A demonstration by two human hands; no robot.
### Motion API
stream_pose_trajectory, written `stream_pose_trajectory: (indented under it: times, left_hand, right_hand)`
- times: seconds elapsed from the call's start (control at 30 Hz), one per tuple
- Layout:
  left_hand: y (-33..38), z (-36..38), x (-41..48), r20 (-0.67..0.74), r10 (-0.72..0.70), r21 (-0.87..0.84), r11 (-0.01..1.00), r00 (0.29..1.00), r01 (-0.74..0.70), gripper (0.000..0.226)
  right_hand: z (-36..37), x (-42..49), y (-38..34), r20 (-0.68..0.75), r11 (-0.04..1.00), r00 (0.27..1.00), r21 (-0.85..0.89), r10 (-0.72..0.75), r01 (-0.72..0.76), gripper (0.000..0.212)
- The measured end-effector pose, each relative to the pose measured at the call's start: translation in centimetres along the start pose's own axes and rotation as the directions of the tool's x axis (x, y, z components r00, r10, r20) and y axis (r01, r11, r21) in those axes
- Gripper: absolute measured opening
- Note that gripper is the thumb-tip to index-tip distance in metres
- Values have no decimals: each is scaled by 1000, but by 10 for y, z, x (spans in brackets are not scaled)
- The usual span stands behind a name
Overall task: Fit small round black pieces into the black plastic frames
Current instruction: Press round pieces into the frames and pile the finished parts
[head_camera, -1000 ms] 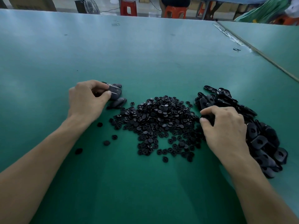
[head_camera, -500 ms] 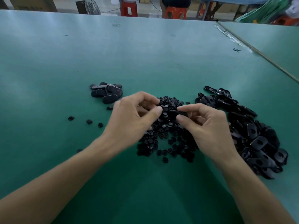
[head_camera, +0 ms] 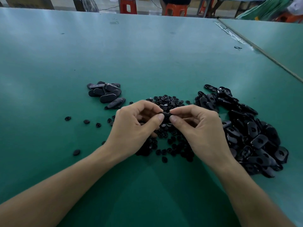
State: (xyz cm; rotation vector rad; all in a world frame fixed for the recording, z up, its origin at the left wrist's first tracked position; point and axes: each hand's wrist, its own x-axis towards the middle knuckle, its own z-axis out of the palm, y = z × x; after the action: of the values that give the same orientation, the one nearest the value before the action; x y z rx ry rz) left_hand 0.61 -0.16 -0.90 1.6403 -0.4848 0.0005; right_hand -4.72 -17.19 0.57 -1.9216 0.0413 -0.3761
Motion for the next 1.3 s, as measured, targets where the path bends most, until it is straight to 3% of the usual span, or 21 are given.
stream_pose_trajectory:
  times: [0.13, 0.37, 0.47, 0.6, 0.7, 1.03, 1.3]
  left_hand:
    - [-1, -1, 1, -28, 33, 55, 998, 999, -31, 8]
    - [-2, -1, 2, -9, 6, 1, 1000, 1000, -6, 20]
    - [-3, -2, 4, -49, 8, -38, 999, 999, -10, 18]
    - [-5, -3, 6, -127, -25, -105, 994, 992, 12, 15]
    - [-6, -3, 5, -137, -25, -110, 994, 990, 10, 11]
    - [-4, -1, 4, -121, -12, -112, 994, 993, -2, 17]
    - [-6, -2, 4, -112, -9, -82, 997, 994, 0, 17]
  right_hand:
    - [1, -1, 0, -2, 999, 1000, -28, -21, 21, 14]
    - [2, -1, -1, -15, 998, 999, -51, -30, 29, 15]
    - [2, -3, 0, -67, 977, 994, -203, -81, 66, 15]
    - [3, -5, 2, 113, 864, 989, -485, -96, 139, 16]
    - [6, -6, 2, 200, 803, 976, -567, -81, 183, 21]
    - [8, -6, 1, 170, 804, 984, -577, -55, 144, 9]
    - [9, -7, -2, 186, 801, 981, -577, -58, 157, 13]
